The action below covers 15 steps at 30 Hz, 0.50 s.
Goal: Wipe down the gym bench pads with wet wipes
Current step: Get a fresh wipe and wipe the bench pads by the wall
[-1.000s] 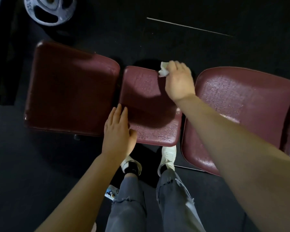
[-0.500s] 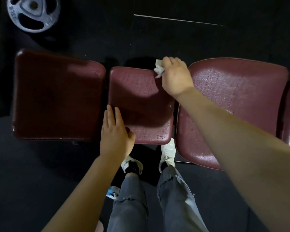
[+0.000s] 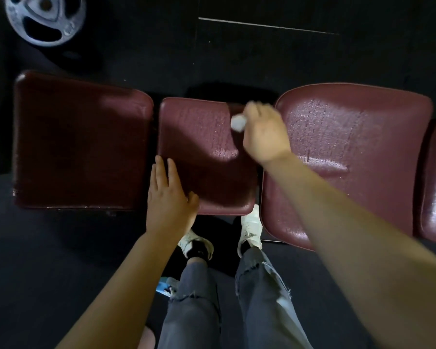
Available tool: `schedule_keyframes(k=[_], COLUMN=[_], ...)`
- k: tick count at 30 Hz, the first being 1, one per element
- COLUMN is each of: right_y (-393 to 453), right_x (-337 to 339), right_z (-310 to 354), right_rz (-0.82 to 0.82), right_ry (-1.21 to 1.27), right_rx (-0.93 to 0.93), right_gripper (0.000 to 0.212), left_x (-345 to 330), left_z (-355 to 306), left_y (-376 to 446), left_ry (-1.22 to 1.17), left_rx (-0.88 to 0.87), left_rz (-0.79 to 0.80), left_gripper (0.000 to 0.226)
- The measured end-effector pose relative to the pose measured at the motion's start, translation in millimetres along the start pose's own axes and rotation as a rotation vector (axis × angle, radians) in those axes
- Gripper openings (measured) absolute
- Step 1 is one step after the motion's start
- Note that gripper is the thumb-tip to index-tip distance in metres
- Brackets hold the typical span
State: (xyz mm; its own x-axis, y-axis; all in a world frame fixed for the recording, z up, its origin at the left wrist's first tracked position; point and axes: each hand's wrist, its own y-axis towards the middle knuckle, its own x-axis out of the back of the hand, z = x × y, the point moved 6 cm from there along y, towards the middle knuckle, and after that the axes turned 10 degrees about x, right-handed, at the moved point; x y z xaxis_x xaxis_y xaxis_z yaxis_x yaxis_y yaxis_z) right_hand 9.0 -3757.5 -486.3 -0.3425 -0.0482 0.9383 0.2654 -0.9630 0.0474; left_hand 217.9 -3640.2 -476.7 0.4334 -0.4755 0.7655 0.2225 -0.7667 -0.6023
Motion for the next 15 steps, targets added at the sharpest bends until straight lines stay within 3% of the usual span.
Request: schedule_keyframes(k=[4,10,12,15], right_y=[-0.3,-155.0,-176.6,-175.1], right_x=[-1.1,-1.6,-7.9,-13.4], right_z=[-9.1,60.4,68.2,61.7], right_rz=[-0.019,0.104,0.177,0.142], right_ry=[0.039,0.188,0.237,0.302], right_rx=[-0.238,-0.233,-0.260,-0.430], right_gripper=[0.029,0.018,0.018,0.013], left_x=[0.2,2.1,3.2,6.5], left_z=[-3.9,-1.7,-0.5,2.4], left_y=[-2.4,0.8,1.8,0.0], left_ry=[-0.030,-0.096,-0.103,-0.152], left_rx=[0.012,0.023,0.007,-0.005], left_rz=[-0.017,0.009,0.004,0.003], left_gripper=[0.083,0.075,0.074,0.067])
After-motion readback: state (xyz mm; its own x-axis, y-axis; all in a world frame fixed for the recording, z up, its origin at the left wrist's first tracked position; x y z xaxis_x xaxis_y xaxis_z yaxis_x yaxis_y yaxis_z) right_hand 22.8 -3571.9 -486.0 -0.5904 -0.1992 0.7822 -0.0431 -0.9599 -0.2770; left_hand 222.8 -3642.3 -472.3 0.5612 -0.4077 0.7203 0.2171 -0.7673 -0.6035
